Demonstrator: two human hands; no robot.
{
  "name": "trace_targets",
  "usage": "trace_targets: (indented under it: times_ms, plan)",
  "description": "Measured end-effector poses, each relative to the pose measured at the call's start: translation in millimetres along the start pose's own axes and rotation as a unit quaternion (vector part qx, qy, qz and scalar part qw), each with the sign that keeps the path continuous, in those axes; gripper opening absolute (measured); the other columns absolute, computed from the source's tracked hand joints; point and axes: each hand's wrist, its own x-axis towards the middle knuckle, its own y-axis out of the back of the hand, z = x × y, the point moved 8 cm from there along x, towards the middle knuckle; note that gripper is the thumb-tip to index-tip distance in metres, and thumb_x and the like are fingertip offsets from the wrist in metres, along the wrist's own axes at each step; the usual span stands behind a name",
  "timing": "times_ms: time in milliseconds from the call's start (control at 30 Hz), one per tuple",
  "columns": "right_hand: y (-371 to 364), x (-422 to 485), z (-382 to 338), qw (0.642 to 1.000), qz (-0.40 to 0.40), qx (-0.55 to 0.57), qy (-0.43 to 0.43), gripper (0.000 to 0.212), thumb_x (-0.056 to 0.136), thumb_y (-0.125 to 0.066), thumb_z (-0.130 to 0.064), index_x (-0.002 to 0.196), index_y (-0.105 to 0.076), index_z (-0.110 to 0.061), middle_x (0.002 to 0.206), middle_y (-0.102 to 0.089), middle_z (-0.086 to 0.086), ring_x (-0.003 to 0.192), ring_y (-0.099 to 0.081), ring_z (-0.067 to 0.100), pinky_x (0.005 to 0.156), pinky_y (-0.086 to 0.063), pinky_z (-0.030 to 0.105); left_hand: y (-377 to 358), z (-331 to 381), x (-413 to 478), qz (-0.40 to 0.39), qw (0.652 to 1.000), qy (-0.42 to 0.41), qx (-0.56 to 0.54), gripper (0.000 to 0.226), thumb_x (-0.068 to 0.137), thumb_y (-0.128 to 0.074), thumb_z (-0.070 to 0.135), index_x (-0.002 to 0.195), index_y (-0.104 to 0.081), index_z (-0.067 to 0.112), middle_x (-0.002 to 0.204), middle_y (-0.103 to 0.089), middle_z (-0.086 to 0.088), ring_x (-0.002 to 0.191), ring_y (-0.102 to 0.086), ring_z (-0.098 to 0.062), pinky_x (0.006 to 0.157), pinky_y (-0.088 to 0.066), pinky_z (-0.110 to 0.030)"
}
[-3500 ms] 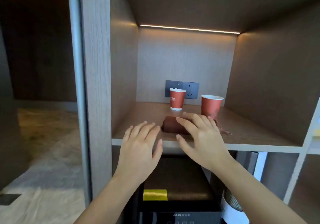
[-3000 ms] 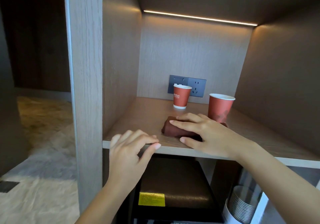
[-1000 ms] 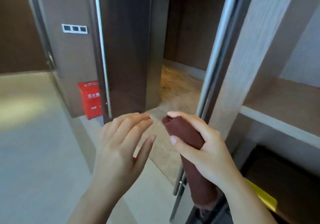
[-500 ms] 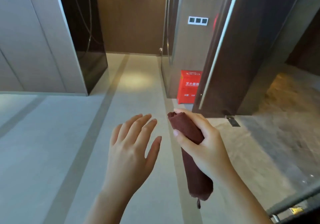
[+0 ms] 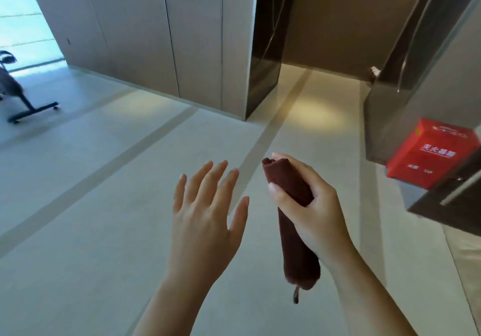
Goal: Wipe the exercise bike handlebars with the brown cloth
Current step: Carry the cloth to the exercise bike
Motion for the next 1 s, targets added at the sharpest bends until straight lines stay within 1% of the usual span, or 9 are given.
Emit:
trace_targets:
  times_ms: [167,300,400,467,600,767,867,933,1000]
  plan:
    - [-65.6,77.1,31.4,0.999,-0.042,0.031,0.002,0.036,0.083,-0.065,-0.027,0.114,-0.055,-0.042,0.114,-0.060,-0.016,0.101,-0.055,-0.005,0.078,-0.044,0.004,-21.2,-71.1,46.4,0.007,0.999,0.045,0.030,0.038,0.082,-0.057,0.027,0.114,-0.062,0.008,0.122,-0.061,-0.012,0.119,-0.052,-0.031,0.102,-0.029,-0.053]
    - [-109.4,158.4,52.4,0.997,-0.066,0.032,0.019,0.039,0.079,-0.060,-0.042,0.116,-0.051,-0.043,0.113,-0.058,-0.015,0.101,-0.051,-0.010,0.074,-0.044,0.001,-45.4,-118.5,109.2,0.022,0.996,0.058,0.063,0.039,0.083,-0.055,0.029,0.116,-0.061,0.008,0.123,-0.061,-0.013,0.120,-0.052,-0.032,0.103,-0.028,-0.055]
    - [-136.5,221.0,60.5,0.994,-0.092,0.044,0.034,0.039,0.079,-0.059,-0.042,0.116,-0.051,-0.043,0.113,-0.058,-0.012,0.102,-0.049,-0.010,0.071,-0.042,-0.001,-60.7,-156.8,157.4,0.031,0.993,0.090,0.071,0.038,0.085,-0.055,0.028,0.117,-0.060,0.009,0.125,-0.060,-0.012,0.121,-0.050,-0.032,0.104,-0.023,-0.051]
    - [-154.9,259.0,60.6,0.991,-0.116,0.053,0.044,0.039,0.075,-0.056,-0.048,0.113,-0.049,-0.047,0.111,-0.057,-0.016,0.101,-0.049,-0.012,0.070,-0.042,-0.001,-68.5,-181.9,184.5,0.038,0.990,0.114,0.074,0.036,0.087,-0.056,0.029,0.118,-0.060,0.009,0.126,-0.059,-0.012,0.123,-0.049,-0.031,0.105,-0.021,-0.049]
    - [-198.0,324.8,61.4,0.985,-0.148,0.063,0.061,0.038,0.071,-0.053,-0.052,0.108,-0.047,-0.051,0.107,-0.055,-0.019,0.097,-0.049,-0.015,0.067,-0.041,-0.001,-80.4,-227.0,230.0,0.054,0.984,0.136,0.102,0.039,0.084,-0.053,0.030,0.117,-0.061,0.010,0.123,-0.061,-0.011,0.120,-0.052,-0.031,0.103,-0.027,-0.052]
    - [-268.1,388.3,69.5,0.977,-0.186,0.085,0.067,0.045,0.068,-0.053,-0.055,0.112,-0.051,-0.047,0.109,-0.057,-0.017,0.098,-0.050,-0.010,0.068,-0.043,0.001,-94.2,-297.3,271.8,0.066,0.977,0.162,0.118,0.039,0.083,-0.054,0.028,0.116,-0.061,0.010,0.123,-0.061,-0.011,0.120,-0.052,-0.031,0.103,-0.026,-0.052]
    - [-324.3,429.3,77.6,0.972,-0.204,0.097,0.060,0.045,0.071,-0.056,-0.051,0.115,-0.054,-0.042,0.109,-0.058,-0.014,0.095,-0.053,-0.006,0.068,-0.046,0.004,-105.3,-350.9,297.3,0.064,0.973,0.165,0.146,0.037,0.084,-0.056,0.027,0.115,-0.062,0.009,0.121,-0.062,-0.013,0.118,-0.053,-0.033,0.101,-0.028,-0.055]
    - [-366.9,458.7,80.3,0.970,-0.213,0.101,0.061,0.039,0.077,-0.061,-0.042,0.115,-0.055,-0.042,0.108,-0.058,-0.014,0.093,-0.054,-0.005,0.067,-0.046,0.005,-108.5,-393.6,315.1,0.071,0.971,0.169,0.150,0.034,0.087,-0.056,0.026,0.115,-0.061,0.008,0.122,-0.062,-0.014,0.119,-0.052,-0.033,0.101,-0.028,-0.055]
    - [-412.2,488.9,79.0,0.967,-0.218,0.109,0.069,0.036,0.080,-0.064,-0.034,0.113,-0.055,-0.045,0.107,-0.058,-0.015,0.093,-0.054,-0.005,0.066,-0.046,0.005,-106.9,-442.2,333.9,0.077,0.968,0.177,0.159,0.038,0.083,-0.054,0.027,0.115,-0.061,0.007,0.122,-0.061,-0.014,0.118,-0.052,-0.034,0.101,-0.028,-0.056]
